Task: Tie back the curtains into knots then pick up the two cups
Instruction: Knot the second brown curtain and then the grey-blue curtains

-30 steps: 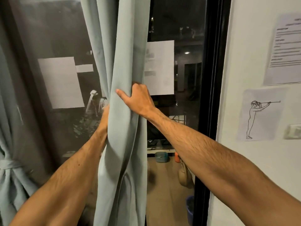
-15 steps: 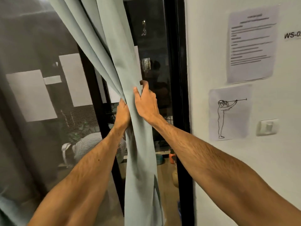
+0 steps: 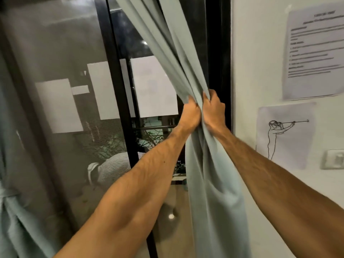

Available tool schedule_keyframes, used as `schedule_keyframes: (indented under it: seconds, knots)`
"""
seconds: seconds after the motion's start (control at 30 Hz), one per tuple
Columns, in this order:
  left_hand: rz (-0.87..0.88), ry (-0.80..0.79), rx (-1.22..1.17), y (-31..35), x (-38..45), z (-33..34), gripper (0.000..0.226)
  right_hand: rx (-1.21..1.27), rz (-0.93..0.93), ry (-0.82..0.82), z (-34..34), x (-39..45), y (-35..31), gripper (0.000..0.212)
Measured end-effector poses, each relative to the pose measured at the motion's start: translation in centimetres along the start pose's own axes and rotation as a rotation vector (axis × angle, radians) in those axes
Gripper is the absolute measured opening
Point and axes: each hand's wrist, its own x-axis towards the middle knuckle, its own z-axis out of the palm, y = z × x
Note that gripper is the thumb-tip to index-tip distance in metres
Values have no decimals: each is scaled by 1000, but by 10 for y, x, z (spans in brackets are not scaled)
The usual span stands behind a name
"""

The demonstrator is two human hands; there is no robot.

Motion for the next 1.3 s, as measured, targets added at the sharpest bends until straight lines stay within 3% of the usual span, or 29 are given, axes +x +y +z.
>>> schedule_keyframes:
  seconds: [0.2, 0.4, 0.47, 0.53, 0.6, 0.77, 0.93, 1.03, 1.17, 1.3]
  knots:
    - [30, -102, 58, -12, -7, -22, 33, 12, 49, -63, 7, -14, -2, 46]
    - [-107, 9, 272, -65, -44, -101, 32, -19, 73, -230, 65, -62, -25, 52]
    - [-201, 35, 24, -74, -59, -132, 38, 3, 101, -293, 86, -74, -30, 55]
    - [-309, -58, -407, -83, -71, -161, 44, 33, 140, -354, 106, -86, -35, 56]
    - [-328, -162, -613, -103, -79, -183, 54, 22, 189, -404, 126, -98, -39, 60]
    - [-274, -182, -499, -127, -88, -212, 60, 143, 342, -594, 173, -112, -37, 63]
    - [-228, -225, -377, -161, -85, -235, 77, 446, 482, -664, 191, -121, -31, 44]
    - [-270, -170, -366, -183, -89, -233, 68, 406, 486, -656, 204, -127, -26, 47]
    - [-353, -112, -322, -203, -87, -239, 45, 301, 542, -690, 213, -139, -14, 79]
    - [-469, -24, -325, -215, -82, -263, 29, 334, 703, -674, 206, -151, 21, 74]
